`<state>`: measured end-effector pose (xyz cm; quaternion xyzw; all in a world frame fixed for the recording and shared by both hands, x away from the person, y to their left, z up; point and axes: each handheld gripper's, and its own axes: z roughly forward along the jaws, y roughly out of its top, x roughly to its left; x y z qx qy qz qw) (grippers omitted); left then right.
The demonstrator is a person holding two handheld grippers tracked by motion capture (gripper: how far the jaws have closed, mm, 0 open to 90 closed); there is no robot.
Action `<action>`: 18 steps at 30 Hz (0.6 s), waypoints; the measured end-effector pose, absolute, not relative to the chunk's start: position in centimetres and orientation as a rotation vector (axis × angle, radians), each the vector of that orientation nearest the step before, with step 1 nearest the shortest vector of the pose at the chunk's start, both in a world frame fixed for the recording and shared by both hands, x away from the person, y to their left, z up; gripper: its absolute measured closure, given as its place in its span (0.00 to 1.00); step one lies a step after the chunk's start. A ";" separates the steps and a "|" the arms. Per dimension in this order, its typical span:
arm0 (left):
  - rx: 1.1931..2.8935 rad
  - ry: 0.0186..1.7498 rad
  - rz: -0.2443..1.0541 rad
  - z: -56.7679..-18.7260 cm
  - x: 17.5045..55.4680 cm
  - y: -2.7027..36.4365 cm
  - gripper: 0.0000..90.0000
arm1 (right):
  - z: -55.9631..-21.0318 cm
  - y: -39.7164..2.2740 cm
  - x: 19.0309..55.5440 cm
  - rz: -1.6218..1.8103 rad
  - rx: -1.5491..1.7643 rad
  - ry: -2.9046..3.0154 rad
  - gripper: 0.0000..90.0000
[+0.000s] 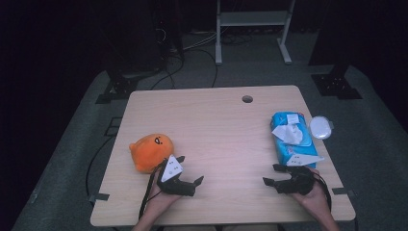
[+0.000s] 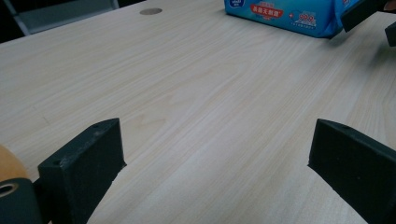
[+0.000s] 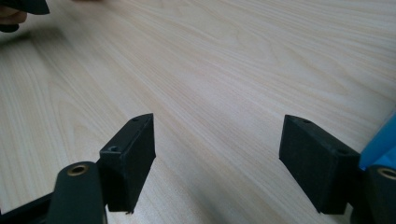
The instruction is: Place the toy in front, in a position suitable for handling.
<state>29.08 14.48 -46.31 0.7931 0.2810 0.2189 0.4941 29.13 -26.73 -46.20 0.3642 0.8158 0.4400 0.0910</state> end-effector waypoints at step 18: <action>1.882 0.662 0.593 -42.1 28.7 17.0 0.03 | -46.5 -26.0 29.5 1.292 1.069 2.457 0.29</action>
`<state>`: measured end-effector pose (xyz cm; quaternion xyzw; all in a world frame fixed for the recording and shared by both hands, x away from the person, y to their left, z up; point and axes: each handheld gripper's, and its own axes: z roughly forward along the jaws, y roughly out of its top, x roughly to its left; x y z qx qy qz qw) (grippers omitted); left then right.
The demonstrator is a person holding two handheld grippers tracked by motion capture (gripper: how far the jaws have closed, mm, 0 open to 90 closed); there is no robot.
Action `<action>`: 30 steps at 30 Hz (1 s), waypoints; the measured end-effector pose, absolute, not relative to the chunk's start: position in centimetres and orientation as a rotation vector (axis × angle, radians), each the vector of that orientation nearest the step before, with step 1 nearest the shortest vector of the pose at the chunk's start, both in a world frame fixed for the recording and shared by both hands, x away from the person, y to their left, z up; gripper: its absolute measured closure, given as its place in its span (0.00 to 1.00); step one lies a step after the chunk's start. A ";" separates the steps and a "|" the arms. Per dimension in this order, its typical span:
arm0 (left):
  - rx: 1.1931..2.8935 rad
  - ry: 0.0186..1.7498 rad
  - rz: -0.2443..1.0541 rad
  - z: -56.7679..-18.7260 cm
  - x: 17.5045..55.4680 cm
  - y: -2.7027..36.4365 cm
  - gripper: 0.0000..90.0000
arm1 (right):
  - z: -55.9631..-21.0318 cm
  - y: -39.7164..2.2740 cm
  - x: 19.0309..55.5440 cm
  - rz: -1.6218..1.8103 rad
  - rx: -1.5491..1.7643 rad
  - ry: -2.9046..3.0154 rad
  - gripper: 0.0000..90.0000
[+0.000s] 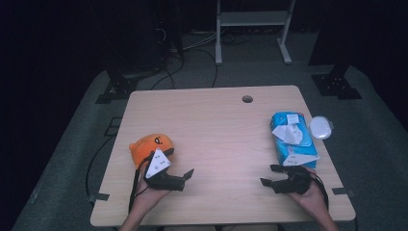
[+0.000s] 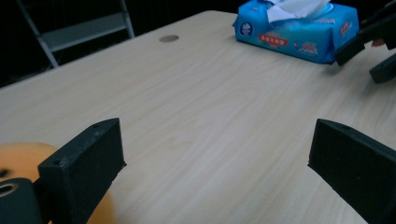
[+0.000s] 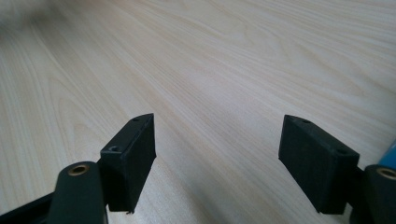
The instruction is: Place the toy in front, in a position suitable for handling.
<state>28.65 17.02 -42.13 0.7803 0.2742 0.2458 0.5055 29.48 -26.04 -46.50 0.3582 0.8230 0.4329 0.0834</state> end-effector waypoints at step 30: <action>1.879 0.834 0.632 -41.3 34.2 28.4 0.03 | -46.5 -26.0 29.0 1.278 1.079 2.446 0.29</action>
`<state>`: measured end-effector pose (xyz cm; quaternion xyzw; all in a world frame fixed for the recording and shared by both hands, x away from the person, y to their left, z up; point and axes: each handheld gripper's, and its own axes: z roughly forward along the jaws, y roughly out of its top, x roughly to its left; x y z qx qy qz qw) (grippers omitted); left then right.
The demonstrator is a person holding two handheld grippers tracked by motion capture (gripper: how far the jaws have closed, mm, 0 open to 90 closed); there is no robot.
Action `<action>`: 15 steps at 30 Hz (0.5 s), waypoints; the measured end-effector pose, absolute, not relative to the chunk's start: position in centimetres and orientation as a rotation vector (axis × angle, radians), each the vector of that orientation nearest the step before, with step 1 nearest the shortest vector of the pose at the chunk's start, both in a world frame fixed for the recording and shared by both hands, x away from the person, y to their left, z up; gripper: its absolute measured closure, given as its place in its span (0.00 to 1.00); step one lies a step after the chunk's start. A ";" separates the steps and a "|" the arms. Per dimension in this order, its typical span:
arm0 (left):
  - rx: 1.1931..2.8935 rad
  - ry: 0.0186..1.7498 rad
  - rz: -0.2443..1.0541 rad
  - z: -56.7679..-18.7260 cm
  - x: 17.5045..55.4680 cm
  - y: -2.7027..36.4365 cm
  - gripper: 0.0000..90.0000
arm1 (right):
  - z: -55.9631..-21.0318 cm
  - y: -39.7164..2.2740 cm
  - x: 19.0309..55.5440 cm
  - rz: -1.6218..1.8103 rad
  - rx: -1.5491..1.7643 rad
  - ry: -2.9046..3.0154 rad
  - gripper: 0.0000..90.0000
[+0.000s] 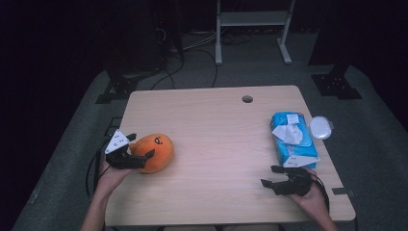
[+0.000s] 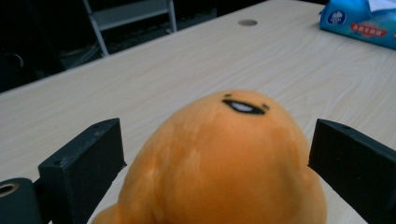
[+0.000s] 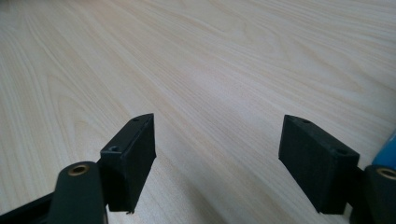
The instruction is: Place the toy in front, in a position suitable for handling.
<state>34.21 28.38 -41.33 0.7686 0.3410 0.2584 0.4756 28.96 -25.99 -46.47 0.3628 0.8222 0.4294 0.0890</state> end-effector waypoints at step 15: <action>1.935 0.851 0.497 -43.9 35.9 28.6 0.07 | -46.5 -26.0 29.0 1.266 1.065 2.446 0.29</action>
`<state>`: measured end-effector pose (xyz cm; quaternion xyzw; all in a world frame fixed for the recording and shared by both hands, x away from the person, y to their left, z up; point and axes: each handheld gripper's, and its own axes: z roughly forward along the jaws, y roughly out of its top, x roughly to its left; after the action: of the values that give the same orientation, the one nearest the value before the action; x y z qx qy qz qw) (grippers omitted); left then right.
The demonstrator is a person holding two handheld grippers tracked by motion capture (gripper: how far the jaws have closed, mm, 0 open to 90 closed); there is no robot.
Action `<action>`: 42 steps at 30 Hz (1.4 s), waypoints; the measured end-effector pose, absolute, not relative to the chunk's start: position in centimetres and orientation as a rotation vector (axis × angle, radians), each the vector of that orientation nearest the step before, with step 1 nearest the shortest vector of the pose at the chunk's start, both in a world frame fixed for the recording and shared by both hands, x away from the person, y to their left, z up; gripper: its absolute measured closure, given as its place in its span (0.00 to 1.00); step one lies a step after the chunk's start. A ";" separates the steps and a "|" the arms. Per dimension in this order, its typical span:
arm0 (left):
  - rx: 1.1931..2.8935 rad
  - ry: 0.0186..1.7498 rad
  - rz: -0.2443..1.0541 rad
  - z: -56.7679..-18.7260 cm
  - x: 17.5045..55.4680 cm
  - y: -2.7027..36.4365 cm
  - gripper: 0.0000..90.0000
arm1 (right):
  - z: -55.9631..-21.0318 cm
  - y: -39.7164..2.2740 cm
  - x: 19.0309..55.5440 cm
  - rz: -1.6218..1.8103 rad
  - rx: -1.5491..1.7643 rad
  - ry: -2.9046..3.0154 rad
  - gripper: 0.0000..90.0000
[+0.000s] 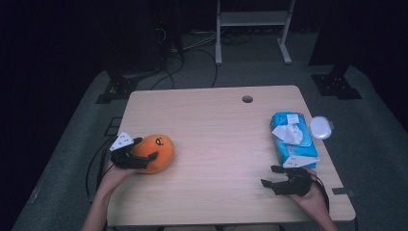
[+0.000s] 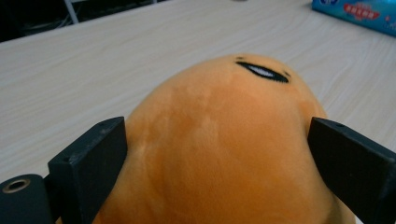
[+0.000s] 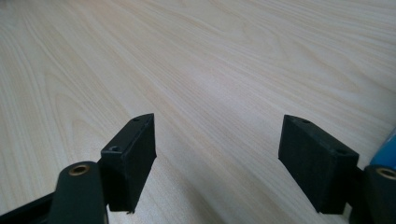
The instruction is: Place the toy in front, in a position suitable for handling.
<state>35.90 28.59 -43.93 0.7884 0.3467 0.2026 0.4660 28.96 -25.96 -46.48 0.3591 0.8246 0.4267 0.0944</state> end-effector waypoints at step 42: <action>1.888 0.601 0.436 -38.8 36.4 19.5 0.51 | -45.8 -26.5 28.7 1.292 1.076 2.377 0.32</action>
<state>36.44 19.50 -38.84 0.7901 0.2517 0.1825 0.5282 28.71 -26.52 -45.78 0.3670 0.8111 0.4408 0.1147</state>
